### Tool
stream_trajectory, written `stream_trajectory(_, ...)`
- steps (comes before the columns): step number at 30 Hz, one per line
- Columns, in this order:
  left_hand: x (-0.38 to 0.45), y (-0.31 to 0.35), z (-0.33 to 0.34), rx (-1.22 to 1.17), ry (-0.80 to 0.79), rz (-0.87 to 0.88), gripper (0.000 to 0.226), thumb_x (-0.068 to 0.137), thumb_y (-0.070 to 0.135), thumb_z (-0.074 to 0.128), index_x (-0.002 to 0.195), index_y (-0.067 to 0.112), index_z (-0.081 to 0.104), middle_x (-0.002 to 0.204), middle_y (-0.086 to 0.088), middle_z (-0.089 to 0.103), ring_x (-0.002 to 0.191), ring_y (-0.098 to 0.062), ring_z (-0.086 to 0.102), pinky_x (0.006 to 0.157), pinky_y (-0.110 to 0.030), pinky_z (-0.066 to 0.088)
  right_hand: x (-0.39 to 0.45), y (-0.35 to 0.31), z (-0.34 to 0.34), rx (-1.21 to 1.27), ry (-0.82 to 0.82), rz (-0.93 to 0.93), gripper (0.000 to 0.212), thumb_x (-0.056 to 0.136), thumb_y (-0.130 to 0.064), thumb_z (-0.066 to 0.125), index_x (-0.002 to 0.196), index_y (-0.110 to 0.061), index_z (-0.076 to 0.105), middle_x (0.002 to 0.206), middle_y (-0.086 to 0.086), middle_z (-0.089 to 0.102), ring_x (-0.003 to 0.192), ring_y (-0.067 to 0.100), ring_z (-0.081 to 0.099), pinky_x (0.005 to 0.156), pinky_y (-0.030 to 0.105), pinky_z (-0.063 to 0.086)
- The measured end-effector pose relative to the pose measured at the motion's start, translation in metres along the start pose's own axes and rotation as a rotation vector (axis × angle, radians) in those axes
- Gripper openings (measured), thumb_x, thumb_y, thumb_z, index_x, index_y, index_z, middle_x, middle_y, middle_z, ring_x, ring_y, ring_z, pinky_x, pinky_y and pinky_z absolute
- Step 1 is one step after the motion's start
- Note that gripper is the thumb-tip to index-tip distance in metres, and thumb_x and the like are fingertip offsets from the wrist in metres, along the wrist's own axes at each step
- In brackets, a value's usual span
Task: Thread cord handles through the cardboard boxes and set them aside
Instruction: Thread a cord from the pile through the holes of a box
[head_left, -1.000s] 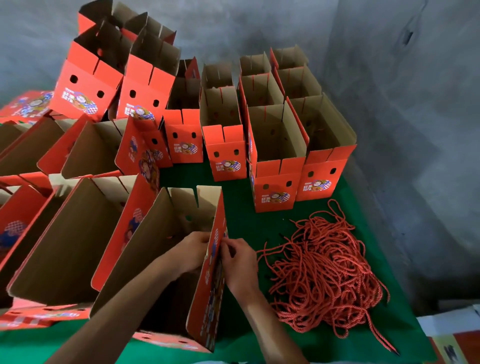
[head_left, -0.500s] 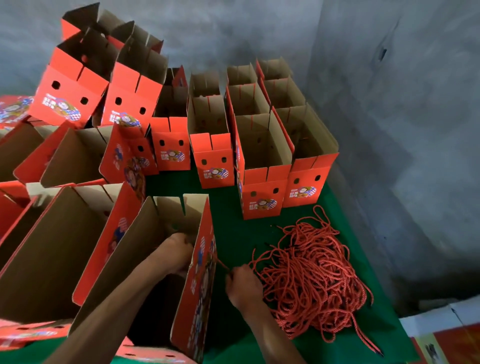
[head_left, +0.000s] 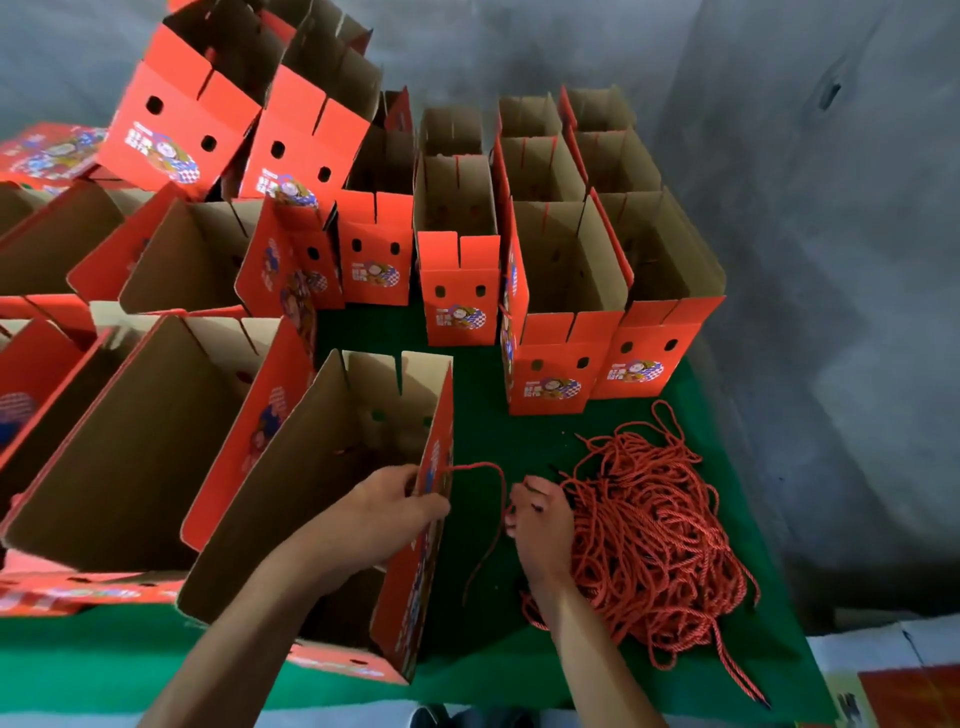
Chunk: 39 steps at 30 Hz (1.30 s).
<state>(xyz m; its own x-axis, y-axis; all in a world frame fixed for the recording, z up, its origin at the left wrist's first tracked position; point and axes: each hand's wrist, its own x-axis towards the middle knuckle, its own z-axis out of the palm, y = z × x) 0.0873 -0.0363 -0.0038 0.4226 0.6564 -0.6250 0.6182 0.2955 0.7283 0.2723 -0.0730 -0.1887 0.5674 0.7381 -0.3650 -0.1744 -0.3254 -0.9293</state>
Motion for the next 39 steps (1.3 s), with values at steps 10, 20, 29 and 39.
stream_trajectory(10, -0.007, -0.029, -0.012, -0.203, -0.077, -0.180, 0.048, 0.096, 0.058, 0.057, 0.132, 0.028, 0.052, 0.119, -0.007, 0.073, 0.108, -0.028, 0.072, 0.105, -0.052, 0.051, -0.017, 0.055, 0.012, -0.861, -0.342, 0.161, 0.029, 0.087, -0.022, 0.076, 0.069, -0.006, 0.061, 0.062, 0.011, 0.071, 0.053, 0.022, 0.072, 0.047, 0.034, 0.057)
stream_trajectory(20, -0.005, -0.036, -0.025, -0.382, 0.000, -0.217, 0.054, 0.094, 0.066, 0.053, 0.124, 0.022, 0.063, 0.110, -0.012, 0.078, 0.104, -0.035, 0.074, 0.106, -0.058, 0.049, -0.022, 0.061, 0.028, -0.739, -0.425, 0.302, 0.012, 0.089, 0.005, 0.067, 0.077, 0.003, 0.066, 0.064, 0.015, 0.068, 0.047, 0.023, 0.070, 0.049, 0.035, 0.061)
stream_trajectory(29, -0.007, -0.036, -0.042, -0.470, 0.084, -0.133, 0.054, 0.090, 0.066, 0.055, 0.124, 0.025, 0.065, 0.110, -0.009, 0.078, 0.101, -0.030, 0.076, 0.100, -0.053, 0.052, -0.052, 0.001, 0.010, 0.190, -0.512, 0.178, 0.033, 0.072, -0.021, 0.084, 0.099, -0.004, 0.075, 0.089, 0.024, 0.074, 0.070, 0.030, 0.070, 0.070, 0.035, 0.059)
stream_trajectory(39, -0.003, -0.039, -0.040, -0.460, 0.075, -0.117, 0.058, 0.088, 0.068, 0.054, 0.128, 0.025, 0.061, 0.111, -0.008, 0.078, 0.101, -0.029, 0.076, 0.091, -0.051, 0.057, -0.076, -0.033, 0.016, 0.388, -0.636, 0.157, 0.035, 0.073, -0.018, 0.090, 0.100, 0.001, 0.078, 0.094, 0.020, 0.075, 0.078, 0.025, 0.074, 0.078, 0.030, 0.061)
